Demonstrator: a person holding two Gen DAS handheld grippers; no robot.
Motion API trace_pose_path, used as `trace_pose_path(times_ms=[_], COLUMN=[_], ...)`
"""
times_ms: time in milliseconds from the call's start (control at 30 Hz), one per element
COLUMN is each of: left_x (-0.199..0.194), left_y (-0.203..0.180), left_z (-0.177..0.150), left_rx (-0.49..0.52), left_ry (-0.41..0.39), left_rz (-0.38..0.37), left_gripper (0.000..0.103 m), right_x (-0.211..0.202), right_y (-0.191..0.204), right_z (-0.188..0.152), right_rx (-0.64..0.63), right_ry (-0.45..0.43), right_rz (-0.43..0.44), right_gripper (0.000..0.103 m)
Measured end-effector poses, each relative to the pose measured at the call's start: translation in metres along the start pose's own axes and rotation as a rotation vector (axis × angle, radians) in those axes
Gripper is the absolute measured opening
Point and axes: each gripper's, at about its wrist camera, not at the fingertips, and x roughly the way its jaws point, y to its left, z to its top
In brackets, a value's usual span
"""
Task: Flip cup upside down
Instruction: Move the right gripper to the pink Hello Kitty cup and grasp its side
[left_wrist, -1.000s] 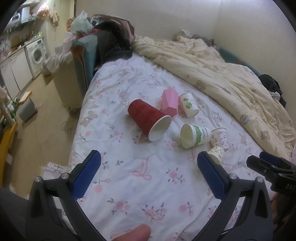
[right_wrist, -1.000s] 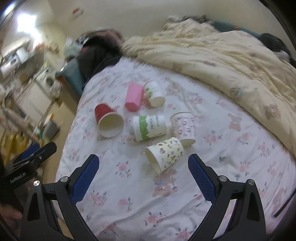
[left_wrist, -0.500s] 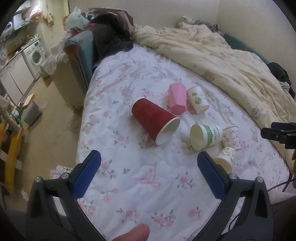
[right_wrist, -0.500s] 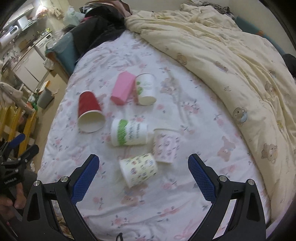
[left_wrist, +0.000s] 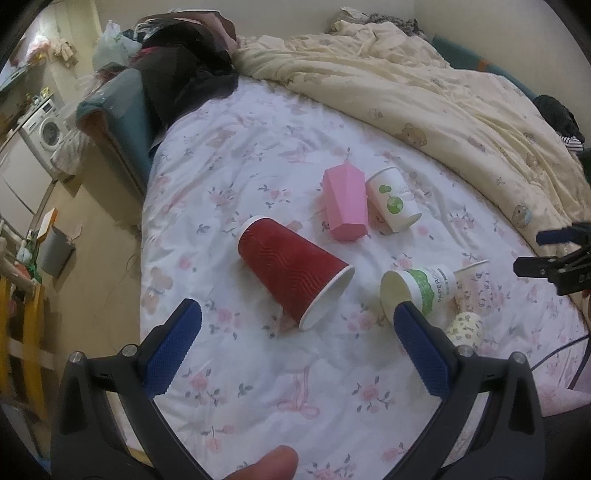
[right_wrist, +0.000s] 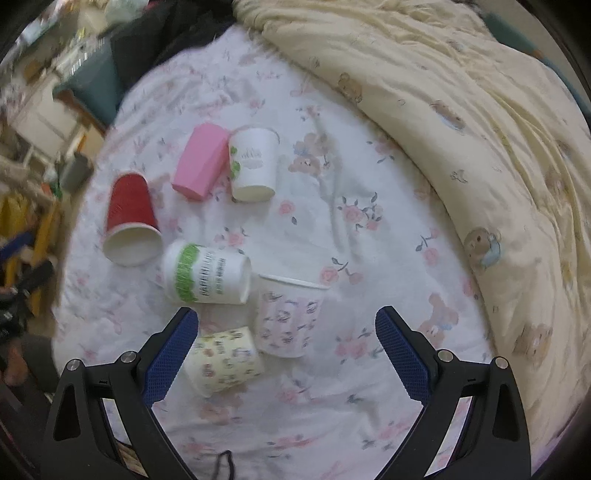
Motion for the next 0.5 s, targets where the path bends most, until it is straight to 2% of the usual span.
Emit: trace_pose_path(times_ms=[333,433,500], left_x=[0.036,0.035,0.033], left_y=[0.007,0.008,0.008], left_z=[0.004,0.008,0.011], left_rx=[-0.040,-0.032,-0.028], left_ry=[0.086,0.077,0.067], left_rz=[-0.027,-0.023,-0.019], left_gripper=[0.103,0.103,0.103], right_x=[0.032,0.042,0.048], right_y=[0.004,0.016,0.023], right_z=[0.035,0.038,0.037], right_rx=[-0.361,-0.537,-0.623], right_ry=[0.141,0.202,0.237], right_rz=[-0.089,-0.119,-0.115], right_gripper=[0.097,0.082,0.082])
